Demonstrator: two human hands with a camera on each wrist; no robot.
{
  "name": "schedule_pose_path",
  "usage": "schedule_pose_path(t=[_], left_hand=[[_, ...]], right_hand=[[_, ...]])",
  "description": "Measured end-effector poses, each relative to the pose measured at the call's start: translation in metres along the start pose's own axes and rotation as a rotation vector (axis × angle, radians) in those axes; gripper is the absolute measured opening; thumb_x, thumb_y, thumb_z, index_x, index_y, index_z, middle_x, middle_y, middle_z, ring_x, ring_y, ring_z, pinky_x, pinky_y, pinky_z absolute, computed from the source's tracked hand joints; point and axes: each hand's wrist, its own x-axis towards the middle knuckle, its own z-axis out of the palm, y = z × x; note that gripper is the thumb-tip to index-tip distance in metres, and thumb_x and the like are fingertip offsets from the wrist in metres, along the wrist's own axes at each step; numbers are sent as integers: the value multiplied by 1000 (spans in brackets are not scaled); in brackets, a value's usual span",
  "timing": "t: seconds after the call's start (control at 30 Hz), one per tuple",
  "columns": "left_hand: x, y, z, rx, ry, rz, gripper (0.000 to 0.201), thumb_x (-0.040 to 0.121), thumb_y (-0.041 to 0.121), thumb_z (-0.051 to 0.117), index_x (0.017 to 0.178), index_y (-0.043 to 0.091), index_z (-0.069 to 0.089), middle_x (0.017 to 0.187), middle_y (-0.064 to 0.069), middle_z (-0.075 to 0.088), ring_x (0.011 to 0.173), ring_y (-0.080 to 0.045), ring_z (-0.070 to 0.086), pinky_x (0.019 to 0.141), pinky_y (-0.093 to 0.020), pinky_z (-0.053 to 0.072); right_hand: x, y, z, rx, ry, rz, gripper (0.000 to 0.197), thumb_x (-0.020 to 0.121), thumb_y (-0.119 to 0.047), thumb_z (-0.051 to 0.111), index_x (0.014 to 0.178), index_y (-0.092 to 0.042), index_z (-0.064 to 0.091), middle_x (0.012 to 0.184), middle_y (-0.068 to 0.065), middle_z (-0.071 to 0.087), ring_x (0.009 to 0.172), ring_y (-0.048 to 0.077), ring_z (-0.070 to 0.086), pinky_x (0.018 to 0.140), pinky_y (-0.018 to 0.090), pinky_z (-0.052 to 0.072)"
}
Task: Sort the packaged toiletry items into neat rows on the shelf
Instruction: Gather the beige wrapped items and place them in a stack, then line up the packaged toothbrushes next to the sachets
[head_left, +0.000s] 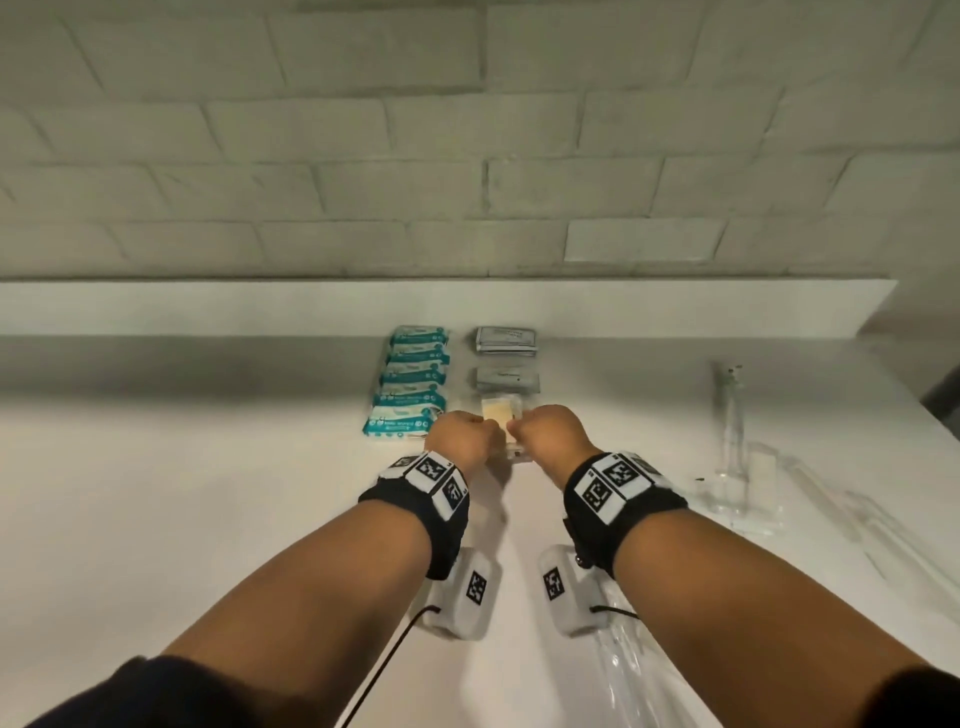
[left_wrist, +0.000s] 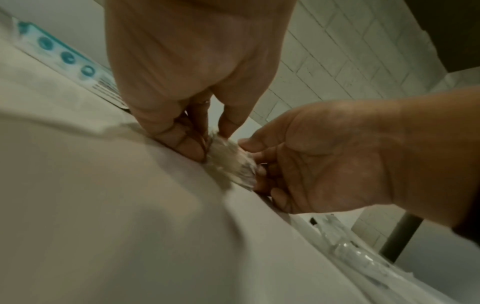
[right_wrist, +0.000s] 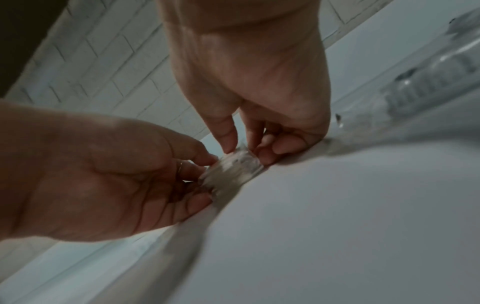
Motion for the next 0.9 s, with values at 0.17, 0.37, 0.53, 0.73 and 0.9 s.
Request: schedule_pose_path(t=[0.17,0.37,0.53,0.73,0.9], left_hand=[[-3,8,3,78,108,37,24,79,25,62,90,10,77,92,-16,74,89,-32,68,80,-36,55],[1,4,4,114,117,12,24,83,26,62,97,12,76,97,-14,73,93,-30,67,82,-33,52],[-7,8,-2,154,75,35,35,89,36,55,98,7,73,103,-15,71,97,-32,64,84,-33,49],[-38,0,-10,-136,52,-126,81,74,55,61,140,17,36,139,-12,44,120,-36,52,102,-47,45],[-89,5,2,29,-281,194,28,87,6,51,114,13,56,115,-6,62,91,-20,61,63,-20,47]], right_hand=[[27,1,7,165,13,56,32,88,-19,60,118,-7,59,115,13,65,105,29,62,80,29,45],[32,5,9,103,19,70,37,82,-19,69,114,-7,55,106,11,65,98,29,63,80,36,51],[20,1,0,230,-39,79,36,84,-21,64,113,-7,50,96,14,63,76,26,61,55,29,42],[-24,16,-71,442,42,-67,20,92,-18,53,111,-15,55,87,2,59,64,15,56,52,25,40],[-51,65,-105,250,123,-52,20,90,-10,54,109,-10,63,95,5,63,72,18,60,56,23,43]])
